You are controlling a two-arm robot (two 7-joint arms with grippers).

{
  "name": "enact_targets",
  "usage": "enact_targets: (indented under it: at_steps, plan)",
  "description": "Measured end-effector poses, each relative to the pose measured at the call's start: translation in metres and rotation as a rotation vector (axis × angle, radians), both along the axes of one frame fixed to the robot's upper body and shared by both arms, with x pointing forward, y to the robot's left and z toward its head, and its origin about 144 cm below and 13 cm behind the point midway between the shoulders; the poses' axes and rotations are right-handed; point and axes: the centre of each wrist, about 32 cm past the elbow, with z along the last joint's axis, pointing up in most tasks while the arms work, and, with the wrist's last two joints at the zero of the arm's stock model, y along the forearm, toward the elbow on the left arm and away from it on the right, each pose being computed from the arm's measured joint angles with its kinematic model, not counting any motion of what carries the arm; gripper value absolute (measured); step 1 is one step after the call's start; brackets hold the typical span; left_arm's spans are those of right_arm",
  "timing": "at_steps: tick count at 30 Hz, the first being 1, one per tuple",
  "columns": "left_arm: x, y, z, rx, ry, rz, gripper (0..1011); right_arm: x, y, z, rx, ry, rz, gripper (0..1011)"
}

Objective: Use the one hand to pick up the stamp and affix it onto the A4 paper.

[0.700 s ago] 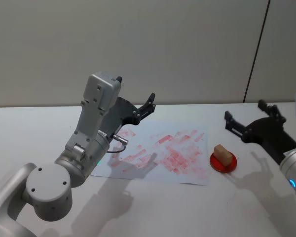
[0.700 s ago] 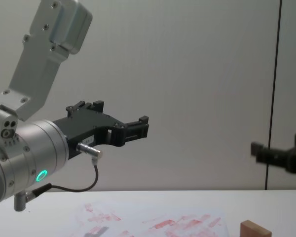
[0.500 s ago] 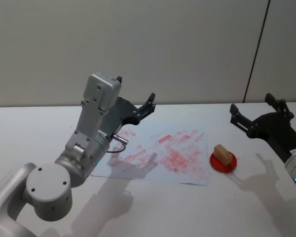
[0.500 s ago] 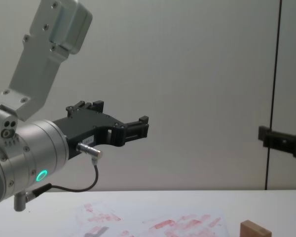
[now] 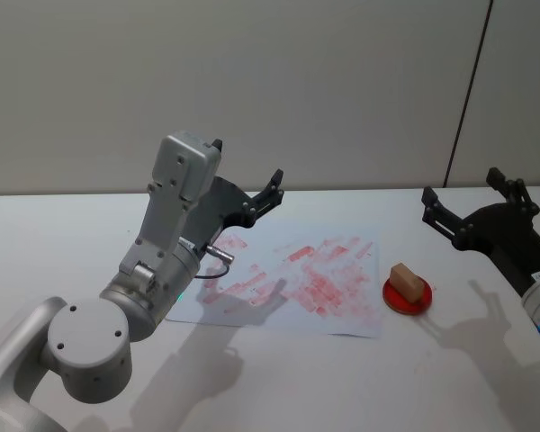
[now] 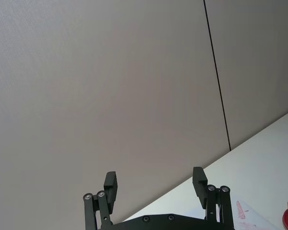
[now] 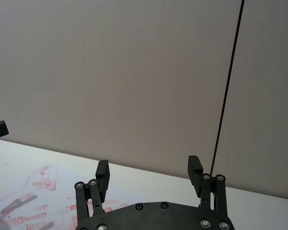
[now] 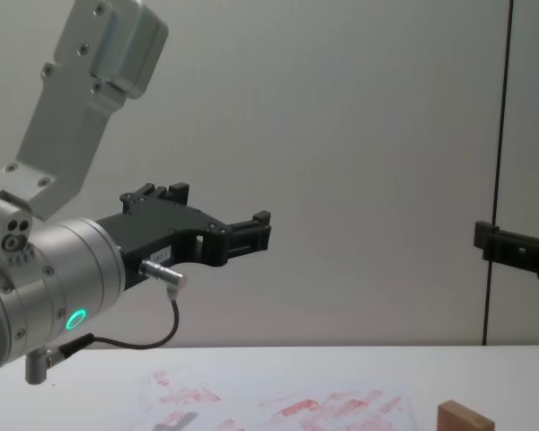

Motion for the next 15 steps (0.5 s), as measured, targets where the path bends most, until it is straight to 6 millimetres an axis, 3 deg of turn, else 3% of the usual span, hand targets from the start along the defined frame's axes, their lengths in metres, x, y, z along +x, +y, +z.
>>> enact_targets:
  at_steps: [15]
  plan:
    - [0.0,0.0,0.0,0.0,0.0,0.0,1001,0.0,0.0002,0.0,0.0,0.0,0.001,1001]
